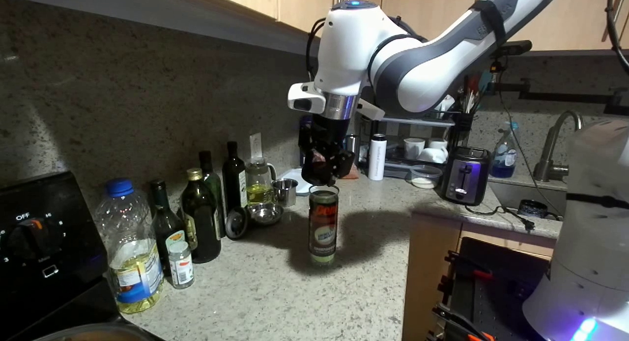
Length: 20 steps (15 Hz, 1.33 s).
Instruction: Put the two tennis balls inside the container then place the black lid on top of the container
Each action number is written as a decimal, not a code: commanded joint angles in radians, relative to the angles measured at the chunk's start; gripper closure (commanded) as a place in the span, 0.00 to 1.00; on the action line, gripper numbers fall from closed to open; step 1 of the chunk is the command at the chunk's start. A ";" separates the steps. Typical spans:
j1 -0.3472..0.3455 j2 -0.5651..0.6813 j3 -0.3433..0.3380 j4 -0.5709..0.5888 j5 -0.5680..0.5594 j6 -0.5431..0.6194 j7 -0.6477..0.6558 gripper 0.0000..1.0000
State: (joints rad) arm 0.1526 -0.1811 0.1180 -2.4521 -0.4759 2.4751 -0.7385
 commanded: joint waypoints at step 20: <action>-0.006 -0.027 -0.063 -0.081 0.098 0.068 -0.014 0.14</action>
State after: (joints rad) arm 0.1515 -0.2047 0.0564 -2.5206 -0.4013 2.5103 -0.7388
